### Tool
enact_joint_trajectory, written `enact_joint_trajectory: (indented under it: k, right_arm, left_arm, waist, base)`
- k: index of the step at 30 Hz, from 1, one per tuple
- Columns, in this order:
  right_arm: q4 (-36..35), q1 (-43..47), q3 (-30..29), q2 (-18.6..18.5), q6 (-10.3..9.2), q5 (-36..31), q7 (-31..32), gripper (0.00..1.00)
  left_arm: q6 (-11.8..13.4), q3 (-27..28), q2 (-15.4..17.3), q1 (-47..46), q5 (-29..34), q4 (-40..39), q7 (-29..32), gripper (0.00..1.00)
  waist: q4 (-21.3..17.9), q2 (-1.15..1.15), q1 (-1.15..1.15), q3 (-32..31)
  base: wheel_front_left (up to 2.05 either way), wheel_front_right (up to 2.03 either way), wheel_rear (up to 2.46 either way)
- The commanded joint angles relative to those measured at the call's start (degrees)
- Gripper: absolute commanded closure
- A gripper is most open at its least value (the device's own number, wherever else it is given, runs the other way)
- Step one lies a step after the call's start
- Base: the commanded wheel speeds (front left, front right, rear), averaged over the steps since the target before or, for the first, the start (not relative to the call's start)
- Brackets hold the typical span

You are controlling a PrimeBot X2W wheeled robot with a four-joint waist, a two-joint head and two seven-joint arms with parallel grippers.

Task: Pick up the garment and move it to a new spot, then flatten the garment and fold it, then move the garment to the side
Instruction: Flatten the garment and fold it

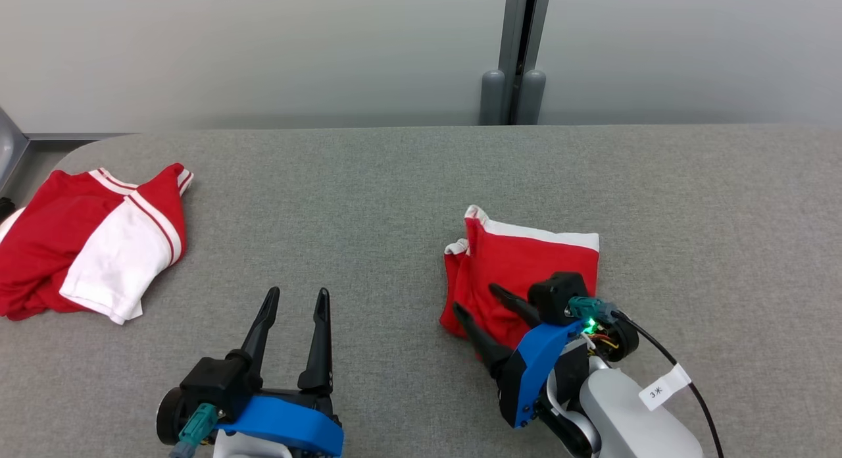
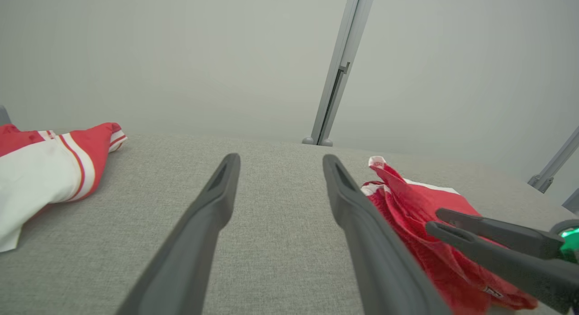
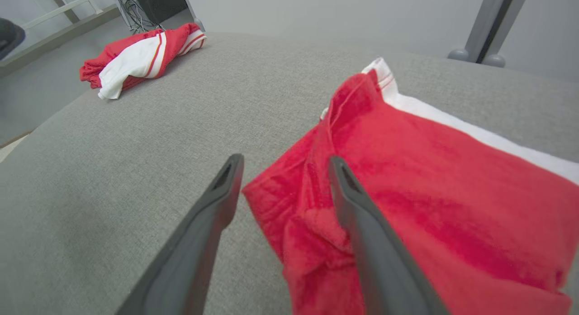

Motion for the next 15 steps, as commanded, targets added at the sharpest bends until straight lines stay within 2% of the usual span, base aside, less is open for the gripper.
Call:
enact_joint_trajectory:
  k: [1, 7, 15]
  right_arm:
    - [-0.7, 0.3, 0.6, -0.2, 0.01, 0.5, -0.8, 0.00]
    - [-3.7, 2.4, -0.6, -0.2, 0.01, -0.7, -3.9, 0.00]
    - [-7.9, 6.5, -11.0, -0.2, 0.01, -5.9, -7.0, 0.00]
  left_arm:
    - [-0.2, 0.2, -0.1, 0.4, 0.4, 0.2, -0.3, 0.00]
    - [-0.2, 0.1, -0.3, 1.1, 0.5, 0.4, -0.3, 0.00]
    - [-0.4, -0.1, -0.5, 1.4, 0.9, 0.5, -0.3, 0.00]
  waist:
    - [-0.2, 0.00, 0.00, -0.2]
    - [-0.9, 0.00, 0.00, -0.8]
    - [-1.4, 0.00, 0.00, -1.2]
  base:
    - [0.00, 0.00, 0.00]
    - [0.00, 0.00, 0.00]
    - [0.00, 0.00, 0.00]
